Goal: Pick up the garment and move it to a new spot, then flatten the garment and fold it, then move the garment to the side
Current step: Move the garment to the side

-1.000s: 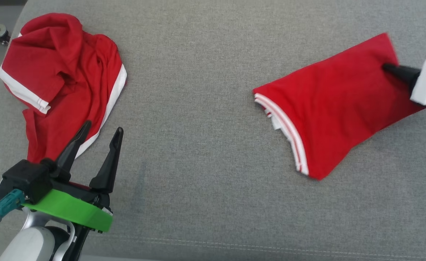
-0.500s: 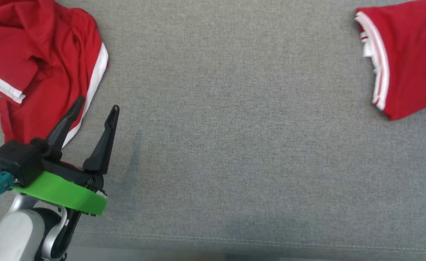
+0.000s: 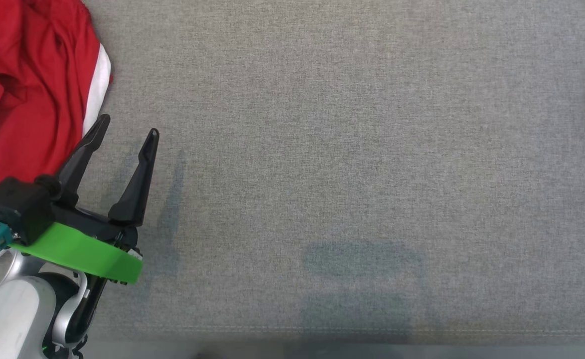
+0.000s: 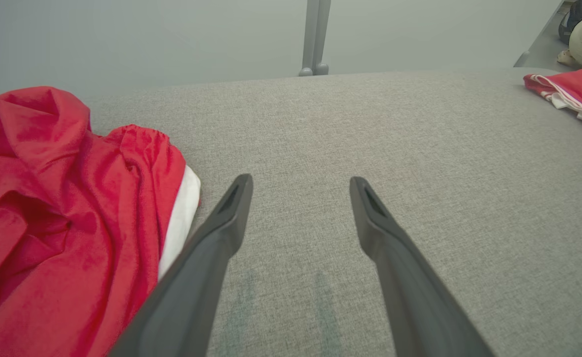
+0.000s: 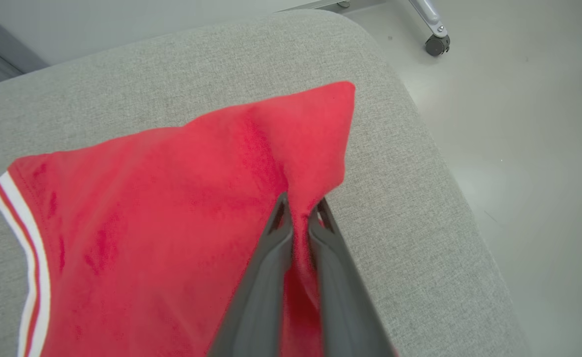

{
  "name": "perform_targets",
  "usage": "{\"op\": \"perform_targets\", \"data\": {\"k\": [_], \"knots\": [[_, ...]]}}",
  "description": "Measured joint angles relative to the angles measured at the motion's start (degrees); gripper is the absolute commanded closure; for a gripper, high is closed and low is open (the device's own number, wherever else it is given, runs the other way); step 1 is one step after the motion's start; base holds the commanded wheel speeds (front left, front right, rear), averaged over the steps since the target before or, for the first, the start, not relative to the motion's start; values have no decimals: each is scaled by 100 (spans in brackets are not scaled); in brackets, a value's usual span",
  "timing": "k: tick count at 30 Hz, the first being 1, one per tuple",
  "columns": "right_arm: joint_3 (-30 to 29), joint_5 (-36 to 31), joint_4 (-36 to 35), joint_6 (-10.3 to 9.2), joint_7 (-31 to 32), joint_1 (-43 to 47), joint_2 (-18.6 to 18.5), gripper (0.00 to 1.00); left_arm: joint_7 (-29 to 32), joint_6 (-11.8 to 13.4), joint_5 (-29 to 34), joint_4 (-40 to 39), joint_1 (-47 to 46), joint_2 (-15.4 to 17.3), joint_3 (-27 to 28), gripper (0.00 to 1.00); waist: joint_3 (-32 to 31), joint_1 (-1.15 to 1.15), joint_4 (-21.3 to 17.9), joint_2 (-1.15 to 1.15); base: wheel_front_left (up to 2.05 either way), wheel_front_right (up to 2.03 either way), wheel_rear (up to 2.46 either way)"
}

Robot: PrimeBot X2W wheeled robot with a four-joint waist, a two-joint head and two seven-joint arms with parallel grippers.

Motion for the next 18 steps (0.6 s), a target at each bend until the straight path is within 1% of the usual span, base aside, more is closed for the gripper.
{"op": "perform_targets", "data": {"k": [1, 2, 3, 4, 5, 9, 12, 14, 15, 18], "knots": [[-26, -3, 64, 0, -65, 46, 2, 100, 0, 0, 0, 3, -1, -12, -3, 0, 8, 0, 0, 0, 0, 0, 0], [-43, -33, 136, 0, -131, 94, 2, 82, 1, 1, -1, 4, -2, -27, -10, 0, 12, 0, 4, 0, 0, 0, 0], [-49, -108, 216, -1, -210, 137, 1, 53, 1, 1, -1, 5, -2, -35, -18, 0, 14, 0, 11, 0, 0, 0, 0], [-67, -174, 309, -3, -293, 186, 0, 0, 1, 1, -1, 12, -2, -38, -18, 0, 14, 0, 18, 0, 0, 0, 0], [-67, -174, 309, -3, -293, 186, 0, 0, 1, 1, -1, 12, -2, -38, -18, 0, 14, 0, 18, 0, 0, 0, 0], [-174, -371, 756, -5, -498, 385, -3, 0, 7, 54, -8, 26, -1, -51, 47, 0, 16, 0, 45, 0, 0, 0, 0], [-269, -399, 1040, -5, -695, 547, 77, 0, 4, 58, -10, 38, 1, -52, 110, 0, 11, 0, 48, 0, 0, 0, 0], [-324, -402, 1194, -5, -845, 601, 274, 0, -2, 62, -10, 85, 8, -51, 163, 0, -13, 0, 38, 0, 0, 0, 0], [-321, -430, 1247, -5, -1039, 695, 470, 0, -12, 87, -24, 113, 13, -59, 175, 0, -54, 0, 22, 0, 0, 0, 0], [-315, -533, 1123, -5, -1505, 751, 635, 0, -115, 111, -43, 185, 13, -127, 203, 0, -137, 0, -10, 0, 0, 0, 0]]}}
